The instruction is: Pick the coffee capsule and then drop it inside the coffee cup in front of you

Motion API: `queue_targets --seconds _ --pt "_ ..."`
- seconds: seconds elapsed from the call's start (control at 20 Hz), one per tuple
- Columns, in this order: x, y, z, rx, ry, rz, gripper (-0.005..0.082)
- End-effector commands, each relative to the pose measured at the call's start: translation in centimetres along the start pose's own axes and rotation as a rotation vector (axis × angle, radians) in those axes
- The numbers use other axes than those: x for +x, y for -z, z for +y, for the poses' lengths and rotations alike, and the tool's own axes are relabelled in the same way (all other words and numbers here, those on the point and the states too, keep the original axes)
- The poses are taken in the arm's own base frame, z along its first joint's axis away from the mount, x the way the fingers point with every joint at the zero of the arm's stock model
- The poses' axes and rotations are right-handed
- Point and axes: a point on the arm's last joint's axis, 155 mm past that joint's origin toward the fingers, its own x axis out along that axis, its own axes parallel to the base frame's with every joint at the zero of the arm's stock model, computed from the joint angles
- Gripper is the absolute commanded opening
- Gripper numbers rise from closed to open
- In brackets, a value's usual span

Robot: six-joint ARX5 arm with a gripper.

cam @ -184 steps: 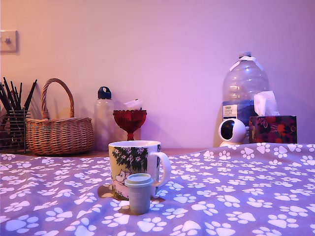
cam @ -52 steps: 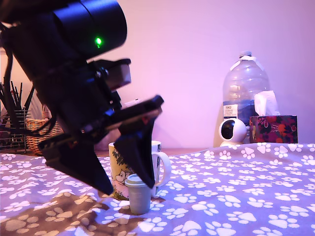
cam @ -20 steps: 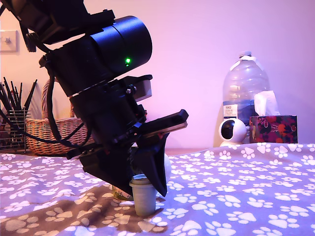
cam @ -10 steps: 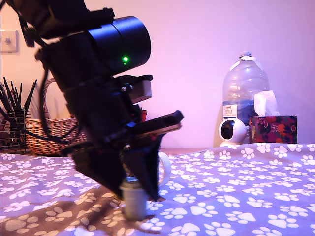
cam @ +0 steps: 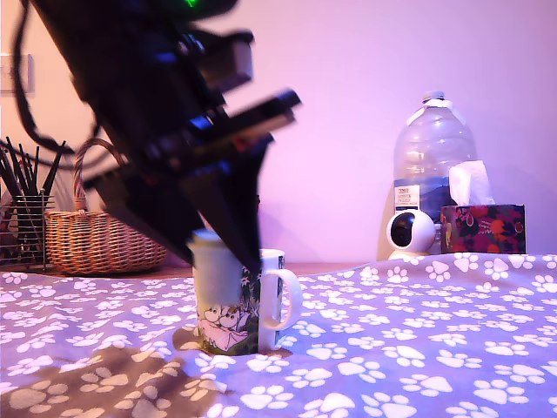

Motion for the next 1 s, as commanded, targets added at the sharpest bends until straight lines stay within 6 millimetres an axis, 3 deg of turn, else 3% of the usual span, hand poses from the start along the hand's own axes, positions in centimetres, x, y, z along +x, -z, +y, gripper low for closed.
queue_targets --seconds 0.0,0.25,0.45,0.65,0.95 --pt "-0.9 -0.4 0.3 0.026 -0.013 -0.033 0.0270" --pt "-2.9 -1.5 1.8 0.037 -0.080 -0.099 0.0270" --pt "-3.0 -2.3 2.7 0.020 -0.091 -0.120 0.0270" --pt "-3.3 -4.6 2.7 0.031 -0.044 -0.197 0.0270" --pt "-2.6 -6.5 3.2 -0.015 0.025 -0.243 0.0270"
